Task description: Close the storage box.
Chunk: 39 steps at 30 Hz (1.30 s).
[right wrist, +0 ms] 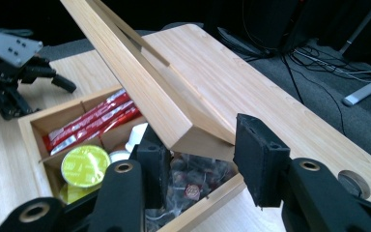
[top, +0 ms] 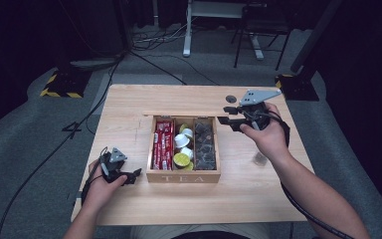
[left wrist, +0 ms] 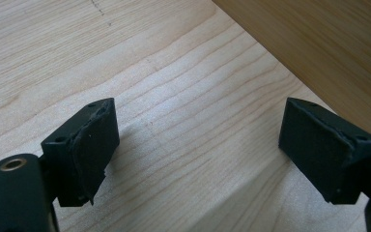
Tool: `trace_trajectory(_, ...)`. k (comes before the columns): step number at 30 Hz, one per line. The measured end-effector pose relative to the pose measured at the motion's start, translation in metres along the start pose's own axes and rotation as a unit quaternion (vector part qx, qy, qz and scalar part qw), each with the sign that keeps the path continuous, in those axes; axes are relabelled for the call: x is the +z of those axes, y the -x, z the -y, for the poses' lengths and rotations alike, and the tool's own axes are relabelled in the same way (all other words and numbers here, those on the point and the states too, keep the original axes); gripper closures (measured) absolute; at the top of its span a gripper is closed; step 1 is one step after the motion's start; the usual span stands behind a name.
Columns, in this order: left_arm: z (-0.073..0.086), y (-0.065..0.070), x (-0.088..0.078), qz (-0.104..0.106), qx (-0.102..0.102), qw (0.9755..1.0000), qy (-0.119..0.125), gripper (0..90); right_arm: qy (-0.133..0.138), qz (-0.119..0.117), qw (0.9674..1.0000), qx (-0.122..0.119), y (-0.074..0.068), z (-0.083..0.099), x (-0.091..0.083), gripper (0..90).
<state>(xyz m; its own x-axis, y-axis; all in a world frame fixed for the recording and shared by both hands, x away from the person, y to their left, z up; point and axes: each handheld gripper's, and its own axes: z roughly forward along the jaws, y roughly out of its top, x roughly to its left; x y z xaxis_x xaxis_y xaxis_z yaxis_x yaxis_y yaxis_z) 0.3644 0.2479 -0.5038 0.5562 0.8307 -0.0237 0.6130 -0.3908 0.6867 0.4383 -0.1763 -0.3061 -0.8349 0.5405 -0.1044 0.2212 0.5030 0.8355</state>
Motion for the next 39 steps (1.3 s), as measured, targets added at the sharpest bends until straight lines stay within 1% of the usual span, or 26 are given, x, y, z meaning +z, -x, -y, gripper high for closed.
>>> trace_trajectory(5, 0.0, 0.0, 0.0, -0.001, 0.001, 1.0, 0.001, 14.7, -0.005, 0.004, 0.9999, -0.012, -0.012, 0.011, -0.001, 56.4)
trace_trajectory(10, 0.0, 0.0, 0.001, 0.0, -0.001, 1.0, 0.001, 14.7, -0.005, 0.004, 0.9999, -0.012, -0.02, 0.023, -0.001, 54.5)
trace_trajectory(17, -0.001, 0.0, 0.001, -0.001, -0.002, 1.0, 0.002, 14.7, -0.011, 0.015, 0.9996, -0.023, -0.034, 0.038, 0.0, 53.1)
trace_trajectory(28, -0.001, 0.0, 0.001, 0.0, -0.003, 1.0, 0.003, 14.8, -0.016, 0.019, 0.9994, -0.024, -0.049, 0.063, 0.005, 49.4)
trace_trajectory(33, -0.001, 0.0, 0.001, 0.0, -0.003, 1.0, 0.003, 14.7, -0.018, 0.019, 0.9994, -0.022, -0.053, 0.071, 0.007, 48.7)
trace_trajectory(37, -0.001, 0.0, 0.001, 0.0, -0.003, 1.0, 0.003, 14.8, -0.019, 0.015, 0.9996, -0.014, -0.055, 0.078, 0.009, 49.4)
trace_trajectory(39, -0.001, 0.0, 0.001, 0.0, -0.003, 1.0, 0.003, 14.7, -0.02, 0.017, 0.9995, -0.018, -0.057, 0.08, 0.01, 49.7)
